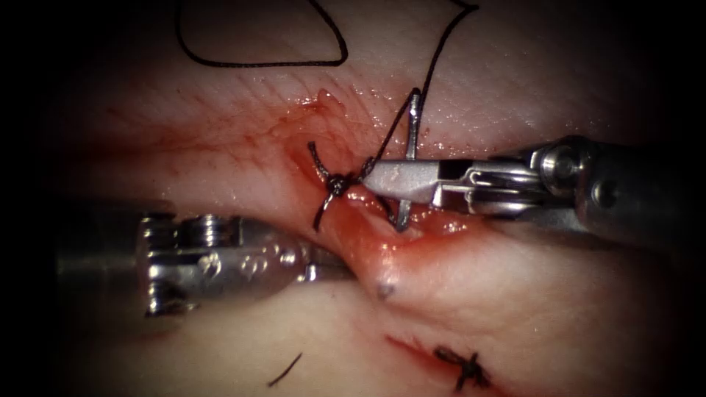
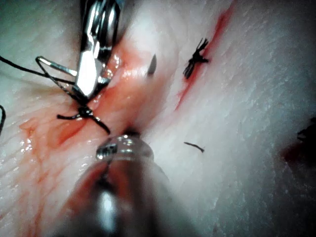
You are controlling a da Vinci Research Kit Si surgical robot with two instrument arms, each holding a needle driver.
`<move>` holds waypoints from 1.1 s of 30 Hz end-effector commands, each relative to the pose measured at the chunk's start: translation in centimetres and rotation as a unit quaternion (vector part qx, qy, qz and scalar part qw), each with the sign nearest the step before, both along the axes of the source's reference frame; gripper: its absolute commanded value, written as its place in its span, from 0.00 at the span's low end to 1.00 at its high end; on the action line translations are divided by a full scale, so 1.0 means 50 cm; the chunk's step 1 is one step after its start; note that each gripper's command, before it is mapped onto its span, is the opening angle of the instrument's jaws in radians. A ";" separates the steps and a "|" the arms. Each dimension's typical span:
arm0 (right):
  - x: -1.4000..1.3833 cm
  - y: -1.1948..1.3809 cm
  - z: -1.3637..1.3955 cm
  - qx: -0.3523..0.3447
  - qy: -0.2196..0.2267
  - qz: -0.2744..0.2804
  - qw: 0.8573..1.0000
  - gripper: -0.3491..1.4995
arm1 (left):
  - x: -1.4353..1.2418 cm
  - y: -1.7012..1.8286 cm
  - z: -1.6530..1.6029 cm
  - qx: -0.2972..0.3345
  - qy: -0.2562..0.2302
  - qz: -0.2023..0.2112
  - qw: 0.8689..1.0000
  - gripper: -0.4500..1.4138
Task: Wound Closure
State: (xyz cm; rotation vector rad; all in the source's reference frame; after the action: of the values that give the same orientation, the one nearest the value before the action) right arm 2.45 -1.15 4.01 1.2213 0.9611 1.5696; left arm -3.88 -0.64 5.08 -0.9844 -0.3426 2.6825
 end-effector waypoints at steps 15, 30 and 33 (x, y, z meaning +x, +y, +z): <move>0.0022 -0.0002 -0.0017 -0.002 0.004 0.004 1.000 0.00 | -0.0010 0.0003 -0.0014 0.001 -0.005 -0.010 1.000 0.23; -0.0035 0.0085 0.0021 -0.138 0.006 0.054 0.989 0.90 | -0.0003 0.0008 -0.0120 -0.119 -0.147 0.054 0.981 0.30; -0.0065 0.0107 0.0046 -0.151 0.000 0.057 0.987 0.95 | -0.0004 0.0018 -0.0117 -0.144 -0.166 0.065 0.973 0.29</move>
State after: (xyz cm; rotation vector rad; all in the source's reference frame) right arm 2.07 -0.66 4.19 0.9638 1.2380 1.4449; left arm -3.84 -0.55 4.45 -1.5665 -0.0682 2.7438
